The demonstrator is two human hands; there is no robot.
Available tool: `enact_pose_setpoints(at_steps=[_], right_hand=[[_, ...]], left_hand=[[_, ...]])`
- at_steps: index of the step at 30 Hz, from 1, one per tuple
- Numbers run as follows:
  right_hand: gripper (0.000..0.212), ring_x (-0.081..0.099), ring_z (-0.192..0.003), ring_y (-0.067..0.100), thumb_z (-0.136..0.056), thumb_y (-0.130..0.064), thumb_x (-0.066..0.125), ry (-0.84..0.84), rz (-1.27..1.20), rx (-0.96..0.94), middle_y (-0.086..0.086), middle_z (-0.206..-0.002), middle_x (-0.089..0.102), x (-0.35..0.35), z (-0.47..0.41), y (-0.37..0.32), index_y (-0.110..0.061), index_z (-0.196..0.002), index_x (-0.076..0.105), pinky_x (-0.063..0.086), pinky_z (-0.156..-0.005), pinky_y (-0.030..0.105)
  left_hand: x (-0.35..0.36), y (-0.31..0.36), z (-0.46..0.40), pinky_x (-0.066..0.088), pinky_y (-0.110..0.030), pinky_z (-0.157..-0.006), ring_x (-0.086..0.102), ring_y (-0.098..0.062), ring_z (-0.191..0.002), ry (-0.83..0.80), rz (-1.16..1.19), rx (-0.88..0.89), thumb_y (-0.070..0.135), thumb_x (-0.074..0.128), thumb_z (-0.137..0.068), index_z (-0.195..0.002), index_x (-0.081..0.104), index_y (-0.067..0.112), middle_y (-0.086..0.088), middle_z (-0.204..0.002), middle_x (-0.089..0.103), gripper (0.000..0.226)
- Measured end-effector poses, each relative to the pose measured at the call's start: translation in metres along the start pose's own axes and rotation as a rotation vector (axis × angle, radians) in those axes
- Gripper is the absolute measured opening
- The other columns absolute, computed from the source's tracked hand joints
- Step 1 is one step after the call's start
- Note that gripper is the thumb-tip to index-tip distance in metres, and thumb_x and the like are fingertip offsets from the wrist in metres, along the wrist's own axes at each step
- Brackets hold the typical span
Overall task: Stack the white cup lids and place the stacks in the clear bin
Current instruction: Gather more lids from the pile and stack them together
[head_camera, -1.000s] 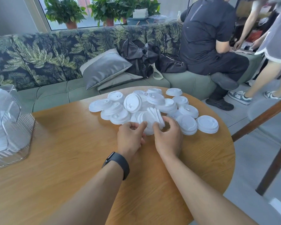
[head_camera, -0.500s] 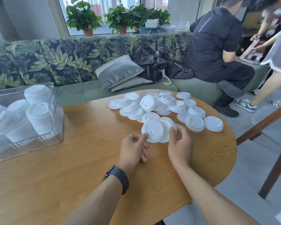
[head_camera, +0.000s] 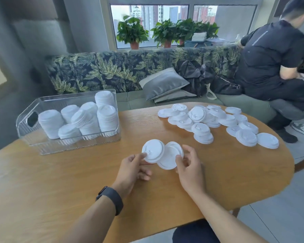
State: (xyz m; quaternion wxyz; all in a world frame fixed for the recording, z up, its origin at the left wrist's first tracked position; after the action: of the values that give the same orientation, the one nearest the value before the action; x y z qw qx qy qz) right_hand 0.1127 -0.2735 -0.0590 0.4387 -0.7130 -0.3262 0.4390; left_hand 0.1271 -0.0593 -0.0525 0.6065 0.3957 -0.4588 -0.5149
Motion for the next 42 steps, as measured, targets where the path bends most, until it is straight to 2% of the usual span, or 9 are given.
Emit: enact_pose_setpoints(at_steps=[5,10,13,16,21,25,30,35,42], right_hand=[[0.041,0.075,-0.084,0.014,-0.095,-0.031,0.065,-0.111,-0.05,-0.011,-0.011,-0.102,0.075,0.045,0.018,-0.015,-0.036,-0.134,0.054,0.062,-0.08,0.043],[0.048,0.068,-0.086,0.001,-0.092,-0.034,0.068,-0.186,0.047,-0.103,-0.013,-0.117,0.069,0.073,0.035,-0.035,-0.038,-0.138,0.052,0.055,-0.072,0.021],[0.061,0.066,-0.102,0.008,-0.085,-0.052,0.064,-0.134,0.216,-0.23,-0.019,-0.144,0.044,0.073,0.039,-0.045,-0.039,-0.142,0.048,0.058,-0.073,0.034],[0.07,0.059,-0.117,0.014,-0.076,-0.066,0.057,-0.077,0.314,-0.273,-0.015,-0.151,0.034,0.069,0.042,-0.051,-0.042,-0.142,0.05,0.058,-0.074,0.037],[0.054,0.045,-0.122,0.022,-0.072,-0.065,0.071,-0.049,0.417,-0.488,-0.004,-0.146,0.051,0.075,0.048,-0.06,-0.031,-0.114,0.074,0.048,-0.097,0.037],[0.047,0.042,-0.128,0.022,-0.067,-0.065,0.068,-0.131,0.505,-0.502,-0.006,-0.144,0.054,0.085,0.049,-0.054,-0.033,-0.099,0.078,0.047,-0.1,0.041],[0.018,0.04,-0.134,0.02,-0.08,-0.04,0.08,-0.19,0.432,-0.467,-0.004,-0.145,0.054,0.09,0.044,-0.044,-0.028,-0.092,0.077,0.047,-0.103,0.041],[0.016,0.051,-0.121,-0.003,-0.094,-0.038,0.072,-0.204,0.084,-0.251,-0.015,-0.133,0.051,0.079,0.038,-0.043,-0.023,-0.09,0.068,0.037,-0.095,0.005],[0.039,0.078,-0.083,0.017,-0.102,-0.055,0.045,-0.1,-0.419,0.208,0.008,-0.09,0.078,0.056,0.032,-0.04,-0.02,-0.107,0.062,0.055,-0.072,0.018]], left_hand=[[-0.047,0.003,0.012,0.056,-0.031,-0.046,0.064,-0.026,-0.058,0.062,0.02,0.017,0.021,0.061,-0.103,-0.113,0.061,0.0,-0.021,-0.098,0.076,0.023],[-0.076,0.0,0.013,0.057,-0.033,-0.05,0.066,-0.028,-0.06,0.137,0.041,0.046,0.024,0.065,-0.101,-0.113,0.061,-0.003,-0.02,-0.093,0.076,0.03],[-0.08,-0.002,0.014,0.056,-0.035,-0.054,0.063,-0.03,-0.058,0.172,0.042,0.063,0.026,0.066,-0.101,-0.108,0.06,-0.001,-0.011,-0.07,0.073,0.028],[-0.079,-0.002,0.016,0.056,-0.038,-0.058,0.063,-0.03,-0.058,0.2,0.044,0.079,0.029,0.068,-0.099,-0.108,0.06,-0.001,-0.01,-0.067,0.072,0.033],[-0.078,0.001,0.018,0.052,-0.035,-0.052,0.061,-0.025,-0.054,0.247,0.106,0.116,0.023,0.063,-0.101,-0.107,0.059,-0.001,-0.001,-0.065,0.072,0.024],[-0.08,0.001,0.02,0.05,-0.033,-0.051,0.059,-0.023,-0.051,0.257,0.14,0.126,0.02,0.061,-0.102,-0.103,0.059,0.002,0.0,-0.064,0.07,0.018],[-0.079,0.002,0.021,0.05,-0.03,-0.044,0.06,-0.021,-0.052,0.266,0.166,0.134,0.016,0.06,-0.103,-0.105,0.061,0.002,-0.005,-0.07,0.072,0.014],[-0.078,0.001,0.022,0.05,-0.029,-0.044,0.061,-0.02,-0.05,0.262,0.165,0.144,0.017,0.062,-0.102,-0.107,0.061,-0.001,-0.008,-0.071,0.072,0.018],[-0.079,-0.002,0.02,0.051,-0.029,-0.046,0.062,-0.021,-0.052,0.262,0.167,0.146,0.016,0.067,-0.099,-0.11,0.062,-0.002,-0.008,-0.071,0.07,0.022]])
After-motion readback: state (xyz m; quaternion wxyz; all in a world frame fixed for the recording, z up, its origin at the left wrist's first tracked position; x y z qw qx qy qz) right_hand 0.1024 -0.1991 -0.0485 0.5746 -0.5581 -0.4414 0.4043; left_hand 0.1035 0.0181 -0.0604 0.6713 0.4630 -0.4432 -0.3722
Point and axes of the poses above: each hand's wrist, its own z-axis away from the middle knuckle, its own x-axis out of the palm, y = z × x, the point moved 6 cm from there along -z, towards the middle knuckle
